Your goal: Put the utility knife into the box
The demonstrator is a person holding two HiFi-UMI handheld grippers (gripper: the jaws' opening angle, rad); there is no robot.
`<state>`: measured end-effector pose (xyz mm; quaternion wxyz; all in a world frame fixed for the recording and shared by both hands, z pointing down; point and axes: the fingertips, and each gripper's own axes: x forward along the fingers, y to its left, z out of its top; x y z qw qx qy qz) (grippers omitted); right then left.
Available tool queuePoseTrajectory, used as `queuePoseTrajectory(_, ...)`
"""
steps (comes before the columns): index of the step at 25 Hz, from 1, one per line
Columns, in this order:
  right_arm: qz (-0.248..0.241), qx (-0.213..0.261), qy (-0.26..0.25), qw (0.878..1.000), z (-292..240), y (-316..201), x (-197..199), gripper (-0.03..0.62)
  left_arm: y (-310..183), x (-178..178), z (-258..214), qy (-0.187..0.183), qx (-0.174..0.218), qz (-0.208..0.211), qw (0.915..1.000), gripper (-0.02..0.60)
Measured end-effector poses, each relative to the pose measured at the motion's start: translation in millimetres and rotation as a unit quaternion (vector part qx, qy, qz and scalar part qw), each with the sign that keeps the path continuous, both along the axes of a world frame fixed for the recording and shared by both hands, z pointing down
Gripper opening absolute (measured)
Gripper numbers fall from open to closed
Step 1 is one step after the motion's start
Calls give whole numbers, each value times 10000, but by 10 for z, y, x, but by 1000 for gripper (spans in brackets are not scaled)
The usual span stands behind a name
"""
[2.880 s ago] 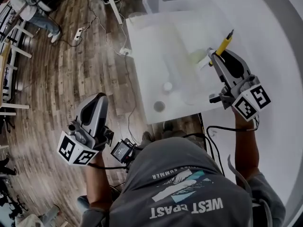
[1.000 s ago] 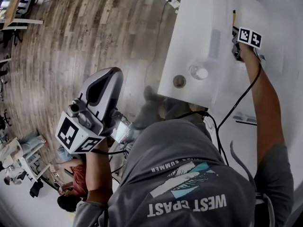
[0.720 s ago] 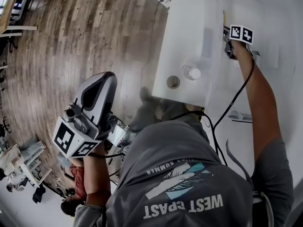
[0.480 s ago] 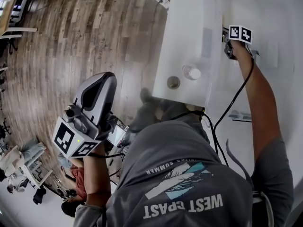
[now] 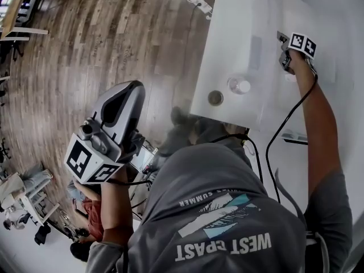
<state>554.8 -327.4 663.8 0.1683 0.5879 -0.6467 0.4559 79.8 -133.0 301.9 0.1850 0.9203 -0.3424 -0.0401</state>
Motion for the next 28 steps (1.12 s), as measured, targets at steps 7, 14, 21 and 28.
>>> queuePoseTrajectory(7, 95, 933, 40, 9956, -908, 3, -124, 11, 54, -322, -92, 208, 160, 111, 9996, 11)
queuePoseTrajectory(14, -26, 1996, 131, 9798, -2051, 236, -440, 11, 112, -584, -131, 532, 371, 333, 9973, 10)
queuePoseTrajectory(21, -740, 3139, 775, 9434, -3349, 817, -1196, 11, 200, -882, -159, 745, 525, 514, 9945, 10)
queuePoseTrajectory(28, -1690, 4226, 1460, 8784, -4234, 1763, -2331, 11, 315, -1093, -129, 865, 600, 709, 9919, 10)
